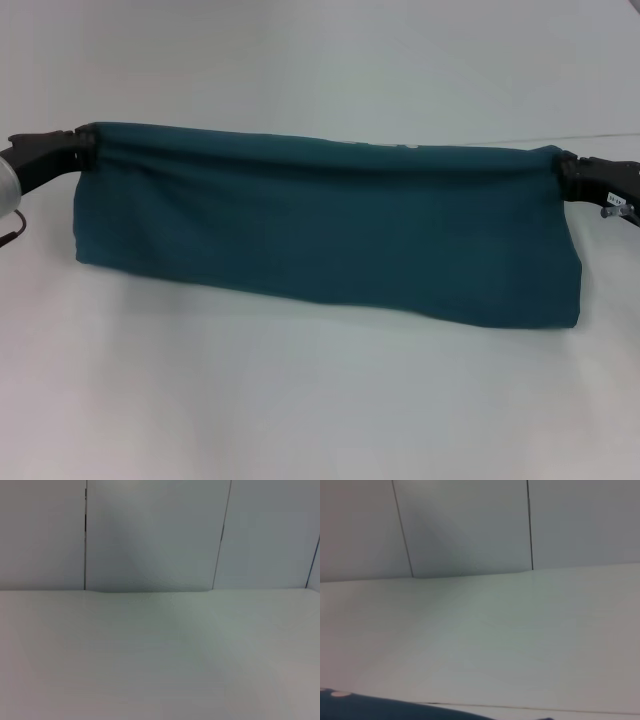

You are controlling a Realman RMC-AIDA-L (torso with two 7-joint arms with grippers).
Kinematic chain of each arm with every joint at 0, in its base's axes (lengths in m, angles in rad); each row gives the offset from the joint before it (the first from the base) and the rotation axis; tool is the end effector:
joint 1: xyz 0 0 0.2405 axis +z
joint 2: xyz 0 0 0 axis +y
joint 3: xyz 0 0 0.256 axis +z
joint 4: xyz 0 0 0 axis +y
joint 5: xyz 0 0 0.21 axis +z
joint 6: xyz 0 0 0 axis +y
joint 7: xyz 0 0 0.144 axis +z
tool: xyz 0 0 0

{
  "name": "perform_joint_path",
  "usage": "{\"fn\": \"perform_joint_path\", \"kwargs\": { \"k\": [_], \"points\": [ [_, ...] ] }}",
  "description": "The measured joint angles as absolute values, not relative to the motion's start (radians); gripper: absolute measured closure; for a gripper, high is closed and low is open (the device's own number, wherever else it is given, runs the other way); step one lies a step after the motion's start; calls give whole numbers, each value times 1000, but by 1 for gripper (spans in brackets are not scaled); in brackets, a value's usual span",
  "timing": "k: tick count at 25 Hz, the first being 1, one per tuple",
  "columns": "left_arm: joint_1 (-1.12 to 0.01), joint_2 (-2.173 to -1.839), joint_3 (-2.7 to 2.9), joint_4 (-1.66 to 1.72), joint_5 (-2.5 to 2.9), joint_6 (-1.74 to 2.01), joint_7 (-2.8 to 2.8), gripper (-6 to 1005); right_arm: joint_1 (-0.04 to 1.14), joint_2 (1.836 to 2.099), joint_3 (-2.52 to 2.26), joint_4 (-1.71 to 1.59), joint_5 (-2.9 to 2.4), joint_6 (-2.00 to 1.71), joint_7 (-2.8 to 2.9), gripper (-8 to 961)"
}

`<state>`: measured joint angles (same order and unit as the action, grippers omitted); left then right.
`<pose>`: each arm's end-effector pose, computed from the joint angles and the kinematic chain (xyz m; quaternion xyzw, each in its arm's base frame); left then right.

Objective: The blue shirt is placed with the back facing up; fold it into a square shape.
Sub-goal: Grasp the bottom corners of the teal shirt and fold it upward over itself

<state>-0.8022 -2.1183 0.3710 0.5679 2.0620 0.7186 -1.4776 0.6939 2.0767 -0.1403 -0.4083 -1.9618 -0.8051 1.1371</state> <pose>-0.2688 0.4597 0.0354 -0.7857 -0.3526 -0.1966 0.4688 0.3324 0.4159 0.0344 -0.7604 0.3648 0.2049 0.4966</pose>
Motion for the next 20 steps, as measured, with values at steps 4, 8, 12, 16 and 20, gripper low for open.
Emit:
{"fn": "perform_joint_path", "kwargs": {
  "k": [4, 8, 12, 16, 20],
  "points": [
    [-809, -2122, 371, 569, 2060, 722, -1477, 969, 692, 2078, -141, -407, -1962, -808, 1137, 936],
    [-817, -2125, 371, 568, 2046, 720, -1470, 969, 691, 2081, -141, -407, -1947, -805, 1133, 935],
    [-823, -2125, 381, 567, 2017, 716, -1464, 968, 690, 2082, -141, -406, -1923, -802, 1124, 934],
    [-824, -2124, 394, 567, 1992, 706, -1462, 968, 696, 2083, -141, -406, -1921, -798, 1119, 934],
    [-824, -2123, 394, 566, 1985, 699, -1459, 967, 705, 2083, -141, -406, -1921, -796, 1114, 935]
  ]
}}
